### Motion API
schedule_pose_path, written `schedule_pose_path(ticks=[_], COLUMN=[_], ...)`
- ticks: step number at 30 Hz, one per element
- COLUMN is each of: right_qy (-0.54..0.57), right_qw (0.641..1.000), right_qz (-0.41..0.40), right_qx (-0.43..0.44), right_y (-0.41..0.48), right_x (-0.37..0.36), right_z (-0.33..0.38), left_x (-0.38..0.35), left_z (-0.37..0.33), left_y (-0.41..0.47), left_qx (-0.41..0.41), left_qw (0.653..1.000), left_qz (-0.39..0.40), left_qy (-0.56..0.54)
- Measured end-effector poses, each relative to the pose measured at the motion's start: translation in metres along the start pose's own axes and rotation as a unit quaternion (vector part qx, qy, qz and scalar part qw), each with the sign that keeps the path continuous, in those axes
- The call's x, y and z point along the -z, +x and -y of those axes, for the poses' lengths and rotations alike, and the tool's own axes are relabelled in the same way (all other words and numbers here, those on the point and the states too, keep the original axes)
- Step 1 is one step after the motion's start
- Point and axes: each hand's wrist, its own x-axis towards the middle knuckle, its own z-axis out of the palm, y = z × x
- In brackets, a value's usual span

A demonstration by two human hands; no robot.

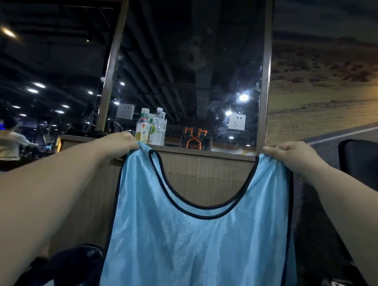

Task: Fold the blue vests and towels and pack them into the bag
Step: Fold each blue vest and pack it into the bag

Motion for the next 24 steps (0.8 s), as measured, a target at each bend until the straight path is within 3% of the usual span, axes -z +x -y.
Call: schedule_pose_path(ticks=[5, 9, 20, 24], right_qy=[-0.11, -0.128, -0.019, 0.064], right_qw=[0.994, 0.991, 0.997, 0.996], right_qz=[-0.029, -0.021, 0.049, 0.054], right_qx=[-0.007, 0.019, 0.061, 0.015], right_y=[0.003, -0.002, -0.012, -0.015], right_x=[-0.005, -0.017, -0.079, -0.097], right_z=[-0.004, 0.008, 0.073, 0.082], left_x=[-0.008, -0.026, -0.092, -0.114], left_z=[0.001, -0.01, -0.061, -0.077], left_y=[0.001, 0.0, -0.018, -0.031], left_qx=[-0.012, -0.003, -0.032, -0.036], left_qw=[1.0, 1.0, 0.994, 0.984], left_qz=[0.003, -0.009, 0.025, 0.062], left_qy=[0.001, -0.021, -0.097, -0.161])
